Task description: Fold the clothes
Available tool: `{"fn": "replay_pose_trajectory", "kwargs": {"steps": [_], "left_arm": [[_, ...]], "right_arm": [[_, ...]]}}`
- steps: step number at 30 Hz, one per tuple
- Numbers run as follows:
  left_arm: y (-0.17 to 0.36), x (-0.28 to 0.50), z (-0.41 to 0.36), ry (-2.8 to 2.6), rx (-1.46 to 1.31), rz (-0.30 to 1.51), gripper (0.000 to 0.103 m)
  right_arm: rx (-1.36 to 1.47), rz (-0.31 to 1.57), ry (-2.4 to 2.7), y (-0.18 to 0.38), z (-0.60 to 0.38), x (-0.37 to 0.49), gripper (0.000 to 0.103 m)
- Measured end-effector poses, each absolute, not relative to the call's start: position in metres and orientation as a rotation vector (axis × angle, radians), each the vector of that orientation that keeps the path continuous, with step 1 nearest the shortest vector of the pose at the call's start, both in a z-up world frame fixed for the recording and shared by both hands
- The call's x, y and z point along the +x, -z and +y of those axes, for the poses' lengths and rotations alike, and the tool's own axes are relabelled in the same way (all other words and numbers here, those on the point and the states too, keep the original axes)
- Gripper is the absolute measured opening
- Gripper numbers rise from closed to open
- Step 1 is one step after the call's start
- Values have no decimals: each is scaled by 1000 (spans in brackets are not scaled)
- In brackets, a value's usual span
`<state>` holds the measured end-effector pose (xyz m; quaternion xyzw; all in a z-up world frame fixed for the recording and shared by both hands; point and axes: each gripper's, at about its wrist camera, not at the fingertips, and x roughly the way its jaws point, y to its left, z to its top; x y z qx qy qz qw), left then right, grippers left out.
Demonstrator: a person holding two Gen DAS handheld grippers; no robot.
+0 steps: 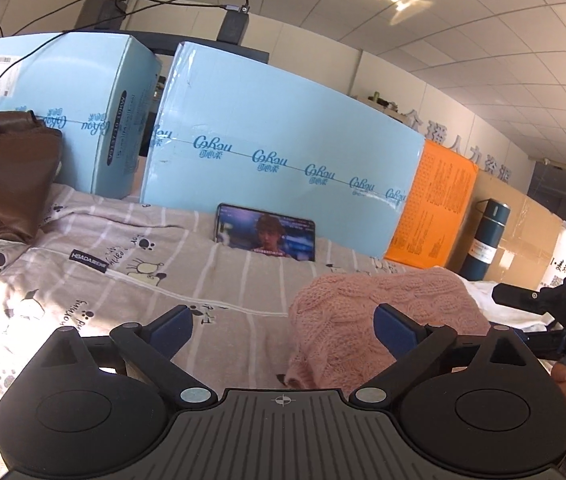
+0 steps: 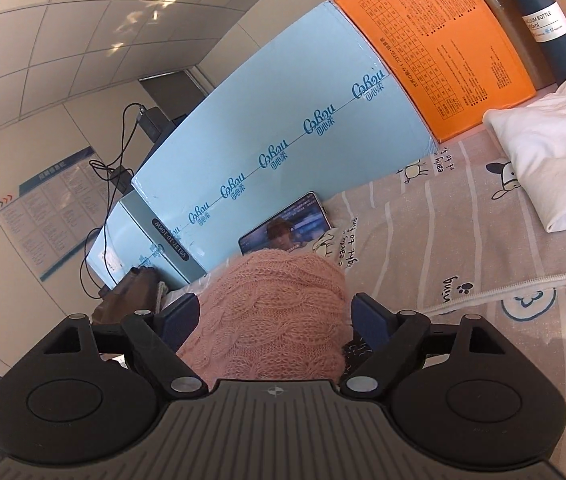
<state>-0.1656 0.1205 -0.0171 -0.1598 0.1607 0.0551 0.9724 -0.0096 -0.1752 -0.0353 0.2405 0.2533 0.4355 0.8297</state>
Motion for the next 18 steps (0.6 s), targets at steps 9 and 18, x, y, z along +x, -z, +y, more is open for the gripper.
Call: {"fn": "replay_pose_trajectory", "kwargs": {"steps": [9,18], "left_arm": [[27,-160,142,-18,-572,317,99],[34,-179,180,-131,-734,274,99]], "right_arm": [[267,362,-1044,13,-157,-69,85],[65,514,-1243,8,-55,-114,85]]}}
